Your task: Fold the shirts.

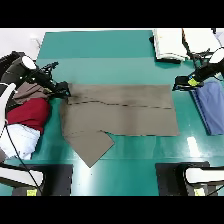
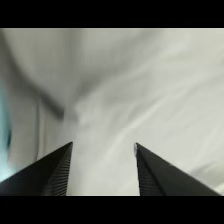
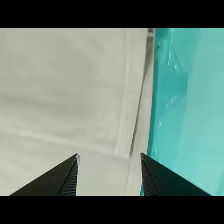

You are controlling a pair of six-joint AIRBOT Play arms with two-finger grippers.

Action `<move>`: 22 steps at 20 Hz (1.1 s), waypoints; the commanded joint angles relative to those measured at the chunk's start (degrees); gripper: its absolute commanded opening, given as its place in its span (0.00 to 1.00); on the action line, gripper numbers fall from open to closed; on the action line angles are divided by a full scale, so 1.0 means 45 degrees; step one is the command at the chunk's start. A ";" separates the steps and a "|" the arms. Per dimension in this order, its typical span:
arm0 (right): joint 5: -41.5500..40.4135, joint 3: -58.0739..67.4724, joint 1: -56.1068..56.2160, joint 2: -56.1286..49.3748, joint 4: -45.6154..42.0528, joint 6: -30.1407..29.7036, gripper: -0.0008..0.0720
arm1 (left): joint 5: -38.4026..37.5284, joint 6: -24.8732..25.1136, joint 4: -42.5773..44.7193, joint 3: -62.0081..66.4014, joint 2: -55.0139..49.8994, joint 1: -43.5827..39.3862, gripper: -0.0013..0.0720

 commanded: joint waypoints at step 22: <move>0.1326 -0.0340 -0.0019 0.3487 0.1297 -0.0296 0.60 | 0.3711 0.0384 -0.5153 -1.3862 0.9190 -0.0039 0.05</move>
